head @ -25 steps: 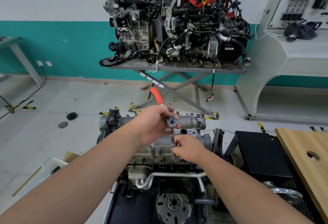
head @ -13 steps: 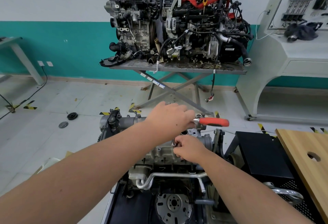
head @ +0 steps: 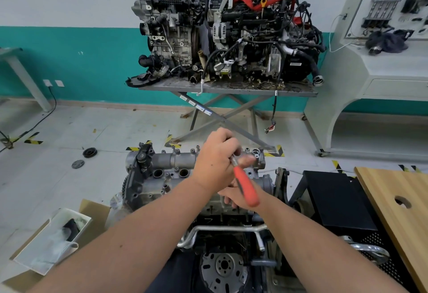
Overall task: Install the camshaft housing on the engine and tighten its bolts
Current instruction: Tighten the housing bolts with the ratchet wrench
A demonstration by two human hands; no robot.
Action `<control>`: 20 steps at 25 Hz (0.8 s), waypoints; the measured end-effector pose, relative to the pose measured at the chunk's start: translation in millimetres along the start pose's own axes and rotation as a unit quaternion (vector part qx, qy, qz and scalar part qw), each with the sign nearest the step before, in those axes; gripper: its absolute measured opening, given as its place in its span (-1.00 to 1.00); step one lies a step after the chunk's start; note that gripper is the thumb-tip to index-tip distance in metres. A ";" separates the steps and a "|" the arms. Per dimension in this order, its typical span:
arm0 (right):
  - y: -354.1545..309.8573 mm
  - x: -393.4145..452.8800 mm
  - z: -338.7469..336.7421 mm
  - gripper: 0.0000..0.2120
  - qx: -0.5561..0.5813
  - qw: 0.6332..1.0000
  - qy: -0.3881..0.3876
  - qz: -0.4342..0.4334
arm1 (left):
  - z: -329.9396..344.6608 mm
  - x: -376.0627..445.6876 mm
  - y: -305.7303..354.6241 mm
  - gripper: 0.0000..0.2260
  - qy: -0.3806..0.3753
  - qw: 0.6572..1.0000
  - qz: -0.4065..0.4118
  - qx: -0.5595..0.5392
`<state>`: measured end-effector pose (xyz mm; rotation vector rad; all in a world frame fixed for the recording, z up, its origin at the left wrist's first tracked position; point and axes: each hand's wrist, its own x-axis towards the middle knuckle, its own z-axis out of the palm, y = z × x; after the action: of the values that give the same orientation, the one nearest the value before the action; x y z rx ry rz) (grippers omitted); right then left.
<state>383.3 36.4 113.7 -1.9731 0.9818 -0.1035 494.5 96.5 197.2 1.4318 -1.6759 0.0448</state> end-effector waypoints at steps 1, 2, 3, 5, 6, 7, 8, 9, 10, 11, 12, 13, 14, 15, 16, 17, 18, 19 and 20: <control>0.5 1.1 -0.6 -0.77 0.003 1.000 -0.005 0.002 | 2.7 -4.4 2.0 -0.60 -0.003 0.996 -0.048 -0.072; 1.6 1.9 -0.8 -0.78 -0.002 1.000 -0.007 0.002 | 5.9 -7.8 5.2 -0.63 0.007 0.987 -0.094 -0.132; 2.1 1.1 -0.9 -0.78 -0.012 1.000 -0.006 0.002 | 9.0 -10.3 9.1 -0.67 0.030 0.971 -0.140 -0.191; 3.3 -0.5 -0.3 -0.75 -0.024 1.000 -0.003 0.003 | 13.6 -10.0 17.9 -0.72 0.098 0.916 -0.234 -0.312; 4.4 0.4 0.2 -0.73 -0.024 1.000 -0.002 0.004 | 14.7 -8.1 20.7 -0.72 0.122 0.887 -0.270 -0.355; 5.7 1.4 0.6 -0.72 -0.024 1.000 -0.003 0.006 | 15.1 -6.3 21.5 -0.69 0.129 0.860 -0.301 -0.391; 6.8 2.9 1.1 -0.72 -0.026 1.000 -0.004 0.008 | 14.5 -4.3 21.8 -0.65 0.124 0.830 -0.332 -0.430; 7.2 3.9 1.5 -0.72 -0.029 1.000 -0.004 0.012 | 12.7 -2.4 20.9 -0.60 0.116 0.794 -0.361 -0.475; 7.3 4.8 2.0 -0.73 -0.031 0.999 -0.003 0.018 | 10.1 -0.1 18.9 -0.56 0.108 0.757 -0.388 -0.515; 7.4 5.1 2.8 -0.74 -0.030 0.999 -0.001 0.022 | 6.9 1.8 15.7 -0.55 0.100 0.728 -0.411 -0.539; 7.6 4.9 3.5 -0.74 -0.028 0.999 0.003 0.026 | 4.2 4.3 13.0 -0.57 0.092 0.709 -0.432 -0.550; 7.8 4.7 3.9 -0.75 -0.026 0.999 0.007 0.028 | 1.3 6.3 10.3 -0.62 0.083 0.698 -0.452 -0.550; 8.2 4.7 4.2 -0.75 -0.026 0.999 0.011 0.029 | -2.4 9.2 8.7 -0.67 0.074 0.693 -0.469 -0.542; 7.9 4.2 4.2 -0.76 -0.026 0.999 0.014 0.028 | -6.3 12.2 6.8 -0.71 0.060 0.695 -0.484 -0.529; 7.4 3.9 4.2 -0.76 -0.027 0.999 0.015 0.028 | -11.3 15.8 5.4 -0.73 0.035 0.709 -0.493 -0.503; 6.7 3.3 4.1 -0.76 -0.026 0.999 0.015 0.028 | -16.3 19.7 4.1 -0.73 -0.001 0.737 -0.498 -0.457; 6.0 2.6 3.8 -0.76 -0.024 0.999 0.015 0.029 | -21.7 24.3 3.8 -0.73 -0.043 0.771 -0.498 -0.396; 5.4 1.9 3.1 -0.76 -0.023 0.999 0.014 0.029 | -26.8 29.6 4.8 -0.74 -0.084 0.799 -0.494 -0.332; 4.9 1.4 2.2 -0.76 -0.025 0.999 0.011 0.028 | -30.9 35.3 6.8 -0.76 -0.124 0.820 -0.487 -0.274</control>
<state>382.3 35.6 108.3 -1.9914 1.0624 -0.0697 510.2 88.5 241.2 1.6884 -0.8282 -1.1419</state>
